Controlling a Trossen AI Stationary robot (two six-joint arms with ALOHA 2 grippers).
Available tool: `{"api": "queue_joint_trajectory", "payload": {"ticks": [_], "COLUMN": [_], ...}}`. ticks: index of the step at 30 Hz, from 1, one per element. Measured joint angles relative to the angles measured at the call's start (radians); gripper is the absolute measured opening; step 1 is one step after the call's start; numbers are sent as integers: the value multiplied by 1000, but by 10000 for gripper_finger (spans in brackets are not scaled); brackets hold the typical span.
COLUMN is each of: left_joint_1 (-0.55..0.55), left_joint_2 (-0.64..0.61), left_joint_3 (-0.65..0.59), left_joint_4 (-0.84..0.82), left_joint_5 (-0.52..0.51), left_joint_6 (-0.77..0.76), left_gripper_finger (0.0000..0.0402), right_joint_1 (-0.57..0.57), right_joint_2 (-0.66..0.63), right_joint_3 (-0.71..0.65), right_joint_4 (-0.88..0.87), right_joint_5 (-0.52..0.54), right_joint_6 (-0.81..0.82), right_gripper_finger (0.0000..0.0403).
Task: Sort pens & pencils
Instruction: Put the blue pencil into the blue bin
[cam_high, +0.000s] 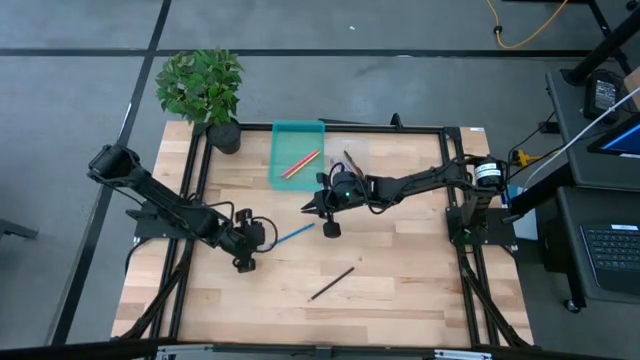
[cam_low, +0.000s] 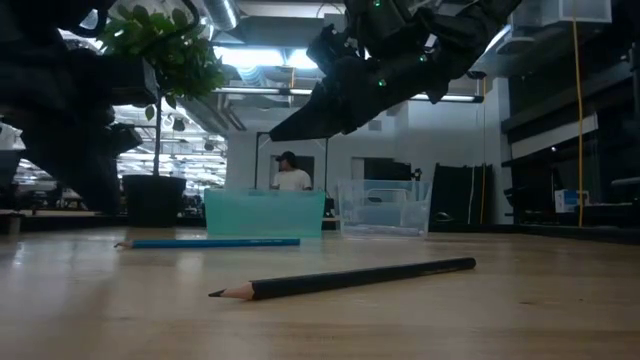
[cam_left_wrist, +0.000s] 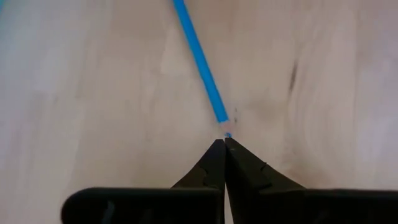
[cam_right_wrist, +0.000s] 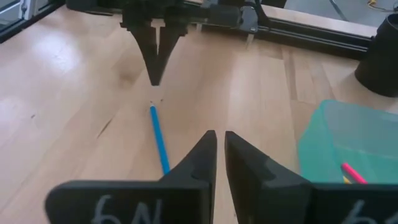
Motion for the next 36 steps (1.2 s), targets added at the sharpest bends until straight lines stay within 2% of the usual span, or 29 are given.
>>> {"api": "queue_joint_trajectory", "payload": {"ticks": [6,10,36], "left_joint_1": [-33,-45,-49], "left_joint_2": [41,71,75], "left_joint_3": [0,-1,-4], "left_joint_4": [5,4,120], "left_joint_5": [-93,-89,-109], "left_joint_6": [-37,-40,-35], "left_gripper_finger": [0,0,0], "right_joint_1": [0,0,0], "right_joint_2": [0,0,1], "right_joint_3": [0,0,0], "right_joint_4": [-2,-6,-27], "right_joint_5": [0,0,1], "right_joint_6": [0,-1,-2], "right_gripper_finger": [36,35,35]}}
